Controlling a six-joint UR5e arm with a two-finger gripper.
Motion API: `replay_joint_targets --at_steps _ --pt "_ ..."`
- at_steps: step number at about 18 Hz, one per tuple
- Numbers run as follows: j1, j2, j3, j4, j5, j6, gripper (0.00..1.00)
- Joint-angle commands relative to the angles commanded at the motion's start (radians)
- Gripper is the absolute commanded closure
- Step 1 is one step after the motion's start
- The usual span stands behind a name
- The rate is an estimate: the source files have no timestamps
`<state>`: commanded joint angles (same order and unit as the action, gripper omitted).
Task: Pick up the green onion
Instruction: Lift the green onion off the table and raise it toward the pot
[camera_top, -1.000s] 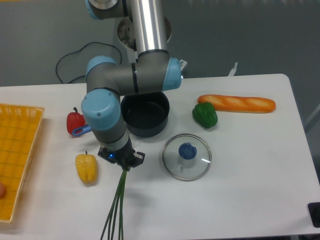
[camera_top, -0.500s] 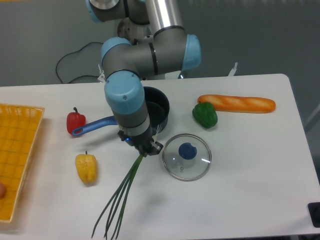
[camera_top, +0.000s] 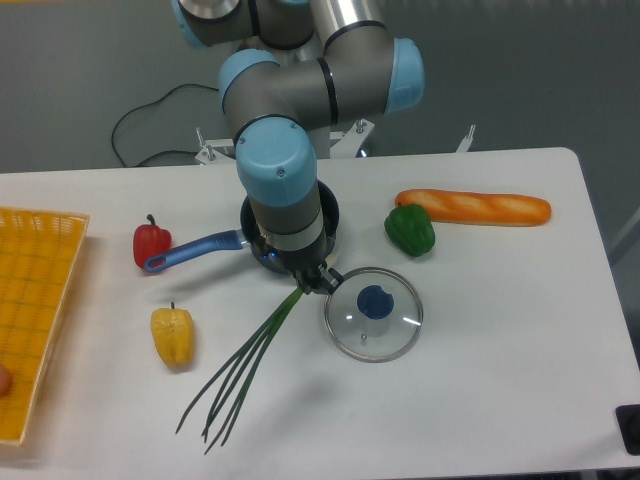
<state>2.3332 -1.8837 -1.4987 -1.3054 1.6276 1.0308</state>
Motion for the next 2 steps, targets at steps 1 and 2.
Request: replay_joint_targets --at_steps 1,2 --pt "0.002 0.000 0.000 0.000 0.000 0.014 0.91" --pt "0.002 0.000 0.000 0.000 0.000 0.023 0.91"
